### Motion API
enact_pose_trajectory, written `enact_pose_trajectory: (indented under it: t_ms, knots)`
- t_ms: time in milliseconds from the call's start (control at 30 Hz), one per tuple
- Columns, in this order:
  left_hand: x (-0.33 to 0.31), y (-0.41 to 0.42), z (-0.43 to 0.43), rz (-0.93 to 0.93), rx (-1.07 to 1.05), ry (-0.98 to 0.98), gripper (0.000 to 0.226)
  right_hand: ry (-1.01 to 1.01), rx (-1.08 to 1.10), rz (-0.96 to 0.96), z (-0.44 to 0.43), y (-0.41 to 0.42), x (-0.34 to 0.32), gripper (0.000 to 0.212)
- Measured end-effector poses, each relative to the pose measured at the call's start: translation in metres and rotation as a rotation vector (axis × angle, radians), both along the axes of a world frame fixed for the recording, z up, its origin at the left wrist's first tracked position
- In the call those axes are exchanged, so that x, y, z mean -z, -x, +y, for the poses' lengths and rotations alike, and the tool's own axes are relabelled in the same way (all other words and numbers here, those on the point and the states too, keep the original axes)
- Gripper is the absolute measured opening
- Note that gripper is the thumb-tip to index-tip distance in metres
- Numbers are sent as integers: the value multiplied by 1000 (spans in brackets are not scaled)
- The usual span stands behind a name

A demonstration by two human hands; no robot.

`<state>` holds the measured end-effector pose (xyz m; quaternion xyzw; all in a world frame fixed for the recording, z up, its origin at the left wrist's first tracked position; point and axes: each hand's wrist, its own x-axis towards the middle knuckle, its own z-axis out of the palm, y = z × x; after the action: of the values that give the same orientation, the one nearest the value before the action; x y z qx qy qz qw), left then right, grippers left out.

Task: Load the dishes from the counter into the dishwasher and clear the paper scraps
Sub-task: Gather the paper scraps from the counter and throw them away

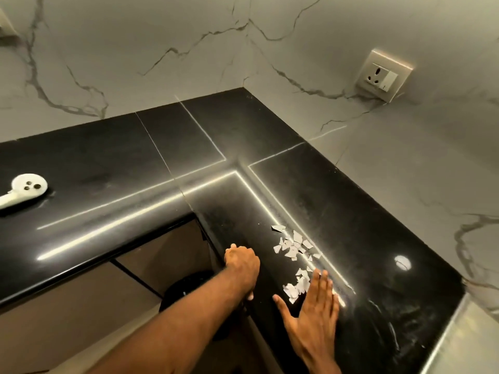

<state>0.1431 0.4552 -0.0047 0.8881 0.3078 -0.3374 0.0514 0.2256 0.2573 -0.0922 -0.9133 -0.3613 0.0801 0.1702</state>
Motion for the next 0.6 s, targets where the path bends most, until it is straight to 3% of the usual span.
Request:
enact_pose_trajectory:
  t_ms: [233,367,500,600]
  knots:
    - [3,-10,1,75,22,-9,77,-32,-101,-11,61,-59,-4,125]
    - [3,-14,3,108,28,18,76,-15,-352,-8,99,-95,-8,121]
    - [1,-18,4,131,16,42,77,-26,-587,37,131,-115,-9,109]
    - [0,-19,4,126,7,38,71,-4,-719,-22,140,-115,-2,89]
